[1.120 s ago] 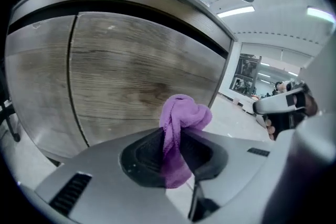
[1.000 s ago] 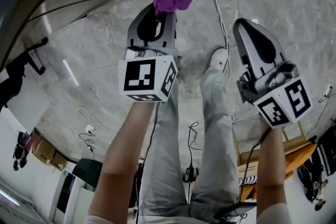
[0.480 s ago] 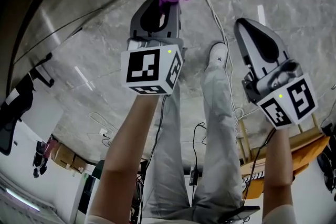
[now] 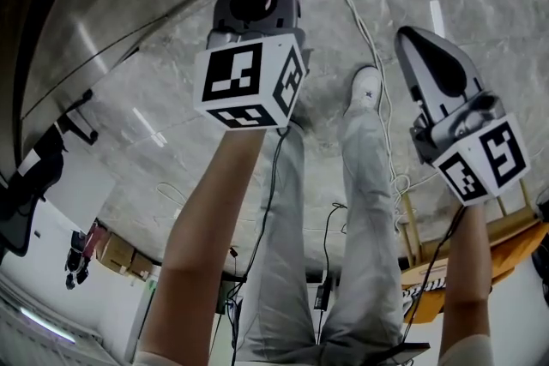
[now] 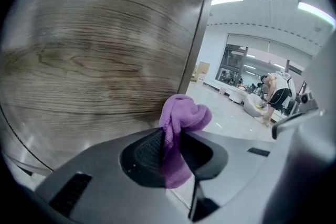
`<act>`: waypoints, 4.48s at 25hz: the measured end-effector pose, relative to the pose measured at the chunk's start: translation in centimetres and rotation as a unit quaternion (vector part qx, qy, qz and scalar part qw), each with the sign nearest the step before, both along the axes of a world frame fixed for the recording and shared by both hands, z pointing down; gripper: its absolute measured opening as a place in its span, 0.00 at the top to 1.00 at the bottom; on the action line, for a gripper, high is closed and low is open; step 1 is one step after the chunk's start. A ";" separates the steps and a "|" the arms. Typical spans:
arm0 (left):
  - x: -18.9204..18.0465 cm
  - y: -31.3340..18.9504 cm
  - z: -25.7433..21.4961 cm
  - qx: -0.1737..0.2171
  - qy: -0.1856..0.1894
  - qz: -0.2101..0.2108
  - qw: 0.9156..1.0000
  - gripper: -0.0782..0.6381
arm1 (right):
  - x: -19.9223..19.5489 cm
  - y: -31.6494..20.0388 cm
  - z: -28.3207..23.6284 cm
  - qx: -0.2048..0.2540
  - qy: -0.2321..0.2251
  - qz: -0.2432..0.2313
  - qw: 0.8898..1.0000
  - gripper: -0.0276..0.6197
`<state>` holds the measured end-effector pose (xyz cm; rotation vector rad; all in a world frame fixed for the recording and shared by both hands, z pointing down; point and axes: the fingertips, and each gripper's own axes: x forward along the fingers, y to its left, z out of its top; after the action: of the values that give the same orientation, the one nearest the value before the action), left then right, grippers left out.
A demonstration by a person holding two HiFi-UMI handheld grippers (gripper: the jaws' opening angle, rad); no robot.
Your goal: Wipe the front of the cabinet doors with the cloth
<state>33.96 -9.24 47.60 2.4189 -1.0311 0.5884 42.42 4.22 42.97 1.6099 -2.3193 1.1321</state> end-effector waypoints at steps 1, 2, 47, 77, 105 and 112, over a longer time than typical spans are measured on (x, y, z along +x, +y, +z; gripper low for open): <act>-0.1 -0.1 0.2 -0.001 0.000 -0.001 1.000 0.78 | -0.3 0.1 0.4 -0.004 0.000 -0.004 1.000 0.91; -0.3 -0.3 0.4 -0.002 0.000 -0.002 1.000 0.78 | -0.7 0.2 0.9 -0.009 0.001 -0.009 1.000 0.91; -27.6 -5.3 2.9 0.000 -0.043 -0.109 0.993 0.78 | -18.8 -6.9 1.0 0.033 0.016 -0.068 0.997 0.91; -26.4 0.3 4.4 0.003 -0.078 -0.192 0.978 0.78 | -12.3 -3.5 1.3 0.024 0.017 -0.085 0.996 0.91; -1.2 0.9 10.9 -0.017 -0.032 -0.050 0.998 0.78 | -2.4 -1.2 9.9 -0.007 -0.009 -0.049 0.999 0.91; -1.9 -1.0 10.9 -0.009 -0.024 -0.052 0.998 0.78 | -3.3 -2.4 9.8 0.005 -0.006 -0.043 0.999 0.91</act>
<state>32.05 -10.23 58.48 2.3299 -1.1585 0.6190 39.11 1.80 52.77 1.4938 -2.3807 1.1178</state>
